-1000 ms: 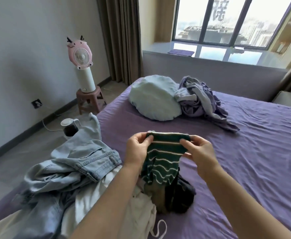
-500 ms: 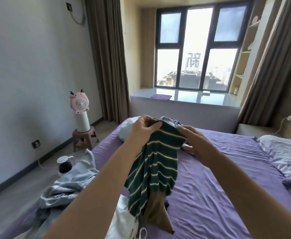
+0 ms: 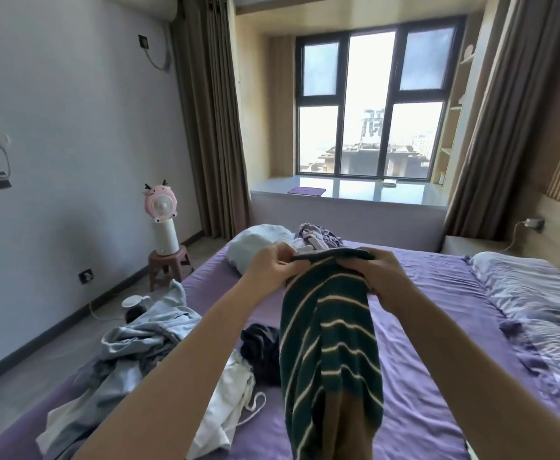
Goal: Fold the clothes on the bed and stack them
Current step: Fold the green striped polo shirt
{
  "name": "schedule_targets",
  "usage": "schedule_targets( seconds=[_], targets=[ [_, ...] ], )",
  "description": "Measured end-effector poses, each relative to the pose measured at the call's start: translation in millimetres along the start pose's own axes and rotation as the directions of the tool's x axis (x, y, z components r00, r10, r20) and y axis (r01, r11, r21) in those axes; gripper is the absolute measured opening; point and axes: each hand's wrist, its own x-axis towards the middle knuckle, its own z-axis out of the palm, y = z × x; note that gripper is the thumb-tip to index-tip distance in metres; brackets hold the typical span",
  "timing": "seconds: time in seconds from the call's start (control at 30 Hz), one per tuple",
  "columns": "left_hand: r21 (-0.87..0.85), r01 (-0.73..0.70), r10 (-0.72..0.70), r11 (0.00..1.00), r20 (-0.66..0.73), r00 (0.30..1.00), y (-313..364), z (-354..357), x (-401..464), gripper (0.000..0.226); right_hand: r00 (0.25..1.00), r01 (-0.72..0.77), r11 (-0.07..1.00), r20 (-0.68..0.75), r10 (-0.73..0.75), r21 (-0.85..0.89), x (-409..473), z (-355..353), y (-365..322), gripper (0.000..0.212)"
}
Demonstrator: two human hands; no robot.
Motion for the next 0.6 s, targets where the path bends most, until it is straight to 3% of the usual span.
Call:
schedule_targets(
  seconds=[0.07,0.1,0.2,0.3,0.37,0.43,0.53,0.6],
  targets=[
    [0.063,0.020,-0.014,0.998,-0.094,0.995,4,17,-21,0.021,0.995,-0.009,0.999,-0.100,0.006,-0.037,-16,-2,-1,0.010],
    [-0.009,0.045,-0.046,0.999,-0.069,0.997,7,28,-32,0.023,0.991,-0.016,0.998,-0.137,0.008,-0.062,-24,-1,-1,0.009],
    [-0.256,0.063,-0.020,0.965,0.170,0.985,20,69,-61,0.037,0.991,-0.021,0.999,-0.132,0.015,-0.041,-46,0,1,0.006],
    [-0.315,-0.028,0.058,0.949,0.085,0.995,19,95,-69,0.045,0.996,-0.088,0.967,0.014,0.087,0.239,-65,-5,3,0.017],
    [-0.379,0.020,-0.013,0.925,0.022,1.000,18,102,-70,0.054,0.977,-0.187,0.879,0.174,0.121,0.438,-75,-13,6,0.025],
    [-0.343,0.073,-0.110,0.936,-0.090,0.990,15,107,-73,0.056,0.957,-0.219,0.841,0.277,0.086,0.495,-84,-23,9,0.032],
    [-0.265,0.045,-0.107,0.963,-0.224,0.969,13,107,-69,0.025,0.980,-0.076,0.920,0.197,-0.002,0.385,-92,-31,12,0.030],
    [-0.384,0.025,-0.099,0.923,-0.175,0.980,14,104,-64,0.014,0.989,0.144,0.988,-0.035,-0.142,0.060,-97,-39,15,0.029]
  ],
)
